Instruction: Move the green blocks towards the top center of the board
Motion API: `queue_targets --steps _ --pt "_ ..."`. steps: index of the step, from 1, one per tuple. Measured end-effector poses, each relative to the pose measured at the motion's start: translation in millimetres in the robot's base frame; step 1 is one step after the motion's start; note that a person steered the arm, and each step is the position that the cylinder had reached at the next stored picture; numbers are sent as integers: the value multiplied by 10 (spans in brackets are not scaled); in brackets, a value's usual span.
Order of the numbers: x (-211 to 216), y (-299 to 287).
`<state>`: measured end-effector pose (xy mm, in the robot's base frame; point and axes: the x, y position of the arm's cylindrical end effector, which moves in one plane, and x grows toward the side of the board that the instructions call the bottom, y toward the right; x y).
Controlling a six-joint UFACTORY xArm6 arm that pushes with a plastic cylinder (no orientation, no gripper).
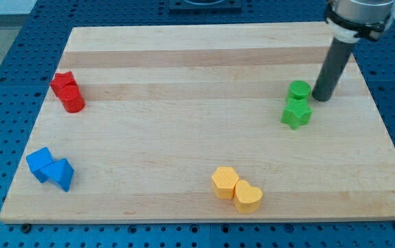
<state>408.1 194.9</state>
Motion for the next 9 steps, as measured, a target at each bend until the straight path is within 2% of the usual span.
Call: queue_targets --steps 2,3,4,5,9 --pt "92 -231" --pt "69 -74" --pt "222 272" --pt "414 260" --pt "414 -230"
